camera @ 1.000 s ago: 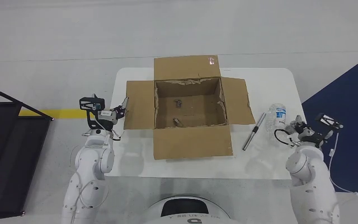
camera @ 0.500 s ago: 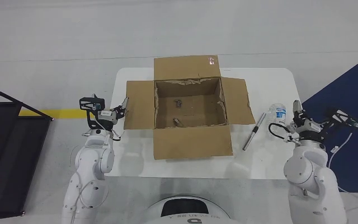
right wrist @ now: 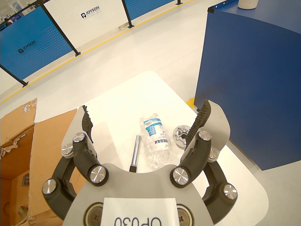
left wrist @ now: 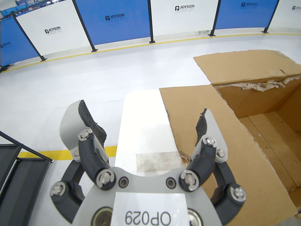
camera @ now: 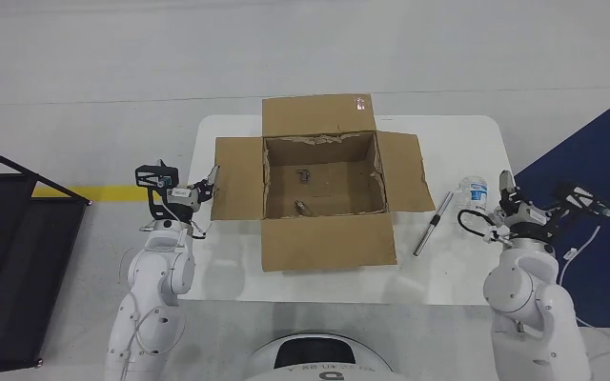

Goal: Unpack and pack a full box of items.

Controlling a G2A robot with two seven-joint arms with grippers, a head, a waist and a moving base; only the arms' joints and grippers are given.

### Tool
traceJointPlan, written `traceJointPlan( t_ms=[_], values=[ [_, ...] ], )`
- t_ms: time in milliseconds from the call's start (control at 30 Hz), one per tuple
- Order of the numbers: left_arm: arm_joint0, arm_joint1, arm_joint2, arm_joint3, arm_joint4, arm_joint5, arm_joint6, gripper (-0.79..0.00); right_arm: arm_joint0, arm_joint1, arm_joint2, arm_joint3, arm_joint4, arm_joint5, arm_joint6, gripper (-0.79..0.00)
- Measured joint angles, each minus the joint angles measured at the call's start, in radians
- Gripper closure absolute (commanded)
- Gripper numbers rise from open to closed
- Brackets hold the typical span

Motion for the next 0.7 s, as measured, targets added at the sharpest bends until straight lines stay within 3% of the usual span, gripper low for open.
traceJointPlan(
  t_ms=[133, 267, 533, 700],
  values=[
    [0.000, 0.000, 0.000, 0.000, 0.000, 0.000, 0.000, -0.785, -0.012, 0.001, 0.001, -0.047, 0.165, -0.176, 0.068, -0.785],
    [0.000, 0.000, 0.000, 0.000, 0.000, 0.000, 0.000, -0.785, 0.021, 0.010, -0.088, -0.111, 0.125, -0.291, 0.227, -0.785],
    [0.000, 0.000, 0.000, 0.000, 0.000, 0.000, 0.000, -0.785, 0.206, 0.008, -0.342, -0.100, -0.039, -0.205, 0.457, -0.785],
    [0.000, 0.000, 0.000, 0.000, 0.000, 0.000, 0.000, -0.785, 0.207, 0.007, -0.343, -0.102, -0.040, -0.202, 0.457, -0.785]
  ],
)
